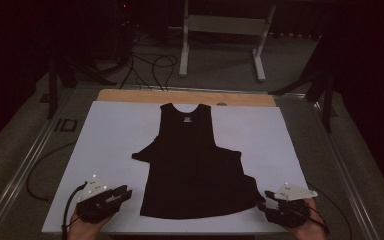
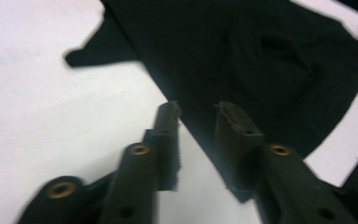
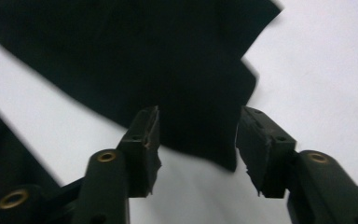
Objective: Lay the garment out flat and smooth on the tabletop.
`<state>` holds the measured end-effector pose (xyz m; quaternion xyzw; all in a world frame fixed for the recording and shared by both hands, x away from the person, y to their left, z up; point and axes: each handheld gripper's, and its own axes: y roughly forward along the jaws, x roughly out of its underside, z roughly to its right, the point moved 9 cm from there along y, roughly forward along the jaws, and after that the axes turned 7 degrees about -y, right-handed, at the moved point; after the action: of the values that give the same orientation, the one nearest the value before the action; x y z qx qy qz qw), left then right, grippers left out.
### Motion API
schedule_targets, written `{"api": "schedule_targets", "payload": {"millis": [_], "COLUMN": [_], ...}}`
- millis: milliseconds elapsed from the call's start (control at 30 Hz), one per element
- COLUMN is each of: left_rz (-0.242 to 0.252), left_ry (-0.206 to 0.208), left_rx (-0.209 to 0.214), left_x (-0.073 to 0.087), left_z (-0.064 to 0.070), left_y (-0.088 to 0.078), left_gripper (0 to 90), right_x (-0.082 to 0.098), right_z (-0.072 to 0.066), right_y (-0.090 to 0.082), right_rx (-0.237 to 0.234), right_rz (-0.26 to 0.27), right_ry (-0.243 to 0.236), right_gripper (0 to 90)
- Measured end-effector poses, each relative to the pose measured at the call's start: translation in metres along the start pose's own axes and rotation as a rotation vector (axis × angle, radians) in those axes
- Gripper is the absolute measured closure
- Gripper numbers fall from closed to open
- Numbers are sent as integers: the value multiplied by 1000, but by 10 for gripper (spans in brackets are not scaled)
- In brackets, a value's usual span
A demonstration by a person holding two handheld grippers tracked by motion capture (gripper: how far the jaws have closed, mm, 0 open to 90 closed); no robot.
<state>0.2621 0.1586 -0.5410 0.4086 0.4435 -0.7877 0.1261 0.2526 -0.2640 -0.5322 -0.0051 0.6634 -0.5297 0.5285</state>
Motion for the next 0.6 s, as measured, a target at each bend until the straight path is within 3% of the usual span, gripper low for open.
{"api": "schedule_targets", "payload": {"millis": [133,300,367,500,600], "left_rz": [-71,-168,-174,-166,-175], "left_ry": [45,151,183,165,171], "left_rx": [-5,-57,-67,-72,-71], "left_x": [4,12,14,16,17], "left_z": [7,14,18,19,24], "left_y": [29,61,67,67,65], "left_gripper": [509,361,316,337,449], "right_x": [-8,-4,-1,7,12], "right_z": [15,28,29,29,33], "right_y": [11,35,41,46,47], "right_rx": [23,56,53,45,49], "right_rz": [73,34,14,-17,-26], "right_ry": [78,105,98,101,128], "right_gripper": [487,510,511,511,520]}}
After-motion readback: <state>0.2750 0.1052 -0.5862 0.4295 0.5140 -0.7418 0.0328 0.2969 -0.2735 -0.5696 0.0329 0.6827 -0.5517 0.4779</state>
